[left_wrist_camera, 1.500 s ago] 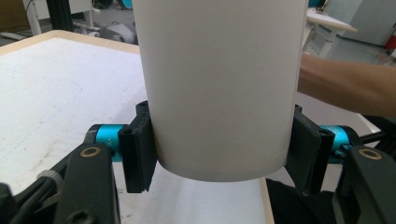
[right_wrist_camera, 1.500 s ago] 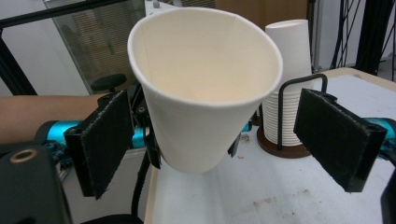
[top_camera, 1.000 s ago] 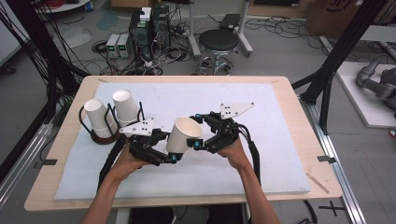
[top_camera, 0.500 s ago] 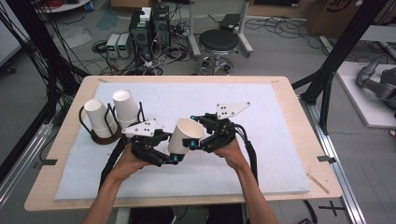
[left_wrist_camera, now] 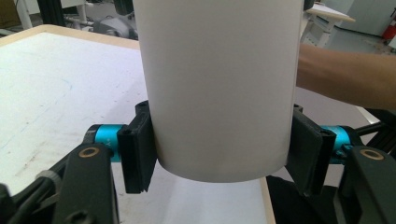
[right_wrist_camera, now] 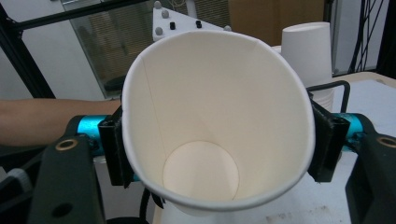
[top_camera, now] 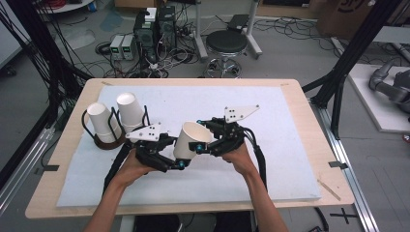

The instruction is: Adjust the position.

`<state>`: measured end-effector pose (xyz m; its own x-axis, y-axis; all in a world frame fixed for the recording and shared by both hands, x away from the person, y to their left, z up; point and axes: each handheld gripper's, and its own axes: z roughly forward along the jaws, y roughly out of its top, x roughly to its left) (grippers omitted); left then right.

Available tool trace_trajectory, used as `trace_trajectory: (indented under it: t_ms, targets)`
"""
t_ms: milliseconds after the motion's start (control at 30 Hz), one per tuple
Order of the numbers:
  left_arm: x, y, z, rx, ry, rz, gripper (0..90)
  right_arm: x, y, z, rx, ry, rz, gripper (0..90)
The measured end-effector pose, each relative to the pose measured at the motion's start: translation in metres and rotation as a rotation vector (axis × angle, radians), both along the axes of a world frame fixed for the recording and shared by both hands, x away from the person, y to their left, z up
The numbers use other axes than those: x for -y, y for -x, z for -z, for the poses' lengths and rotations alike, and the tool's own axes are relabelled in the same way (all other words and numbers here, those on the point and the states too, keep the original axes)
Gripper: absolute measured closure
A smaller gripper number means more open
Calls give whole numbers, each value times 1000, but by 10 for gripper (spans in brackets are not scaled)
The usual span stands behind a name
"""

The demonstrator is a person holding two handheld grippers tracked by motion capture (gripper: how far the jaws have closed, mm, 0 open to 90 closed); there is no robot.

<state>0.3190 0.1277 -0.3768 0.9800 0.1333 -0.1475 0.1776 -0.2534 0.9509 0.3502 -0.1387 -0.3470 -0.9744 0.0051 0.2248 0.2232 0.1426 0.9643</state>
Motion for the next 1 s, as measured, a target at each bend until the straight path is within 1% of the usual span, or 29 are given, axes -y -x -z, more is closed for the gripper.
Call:
trace_trajectory:
  t_ms: [33,67,100,133,233,333,367,400,433,567,600,733,1000]
  targets:
    - [1,1,0,7,-18,-23,287,0,0,0,0,-3,2,275]
    - [2,1,1,-1,-26,-34,198,1,0,-1,-2,-9,2,276]
    - [3,0,2,-19,-36,-43,133,2,-1,-1,2,-14,4,277]
    - [3,0,3,-22,-42,-45,105,3,-1,-1,-1,-16,7,277]
    - [3,-1,6,-46,-29,-38,18,5,-1,-2,3,-13,11,278]
    - [3,-1,6,-47,-24,-26,17,6,-1,-3,4,-7,12,279]
    - [2,-1,5,-38,-28,-29,17,6,-1,-3,5,-9,11,279]
    - [2,-1,5,-35,-25,-35,17,7,-1,-3,6,-8,13,279]
    - [1,-1,5,-43,-22,-35,17,7,-1,-3,7,-6,14,279]
    - [-1,-1,4,-35,-25,-55,17,7,0,-3,9,-2,15,279]
    - [-2,0,4,-28,-26,-61,17,7,0,-3,10,-1,15,279]
    - [-5,0,3,-29,-25,-71,17,7,0,-3,11,6,14,279]
    - [-13,0,2,-18,-45,-102,17,8,0,-5,22,27,25,280]
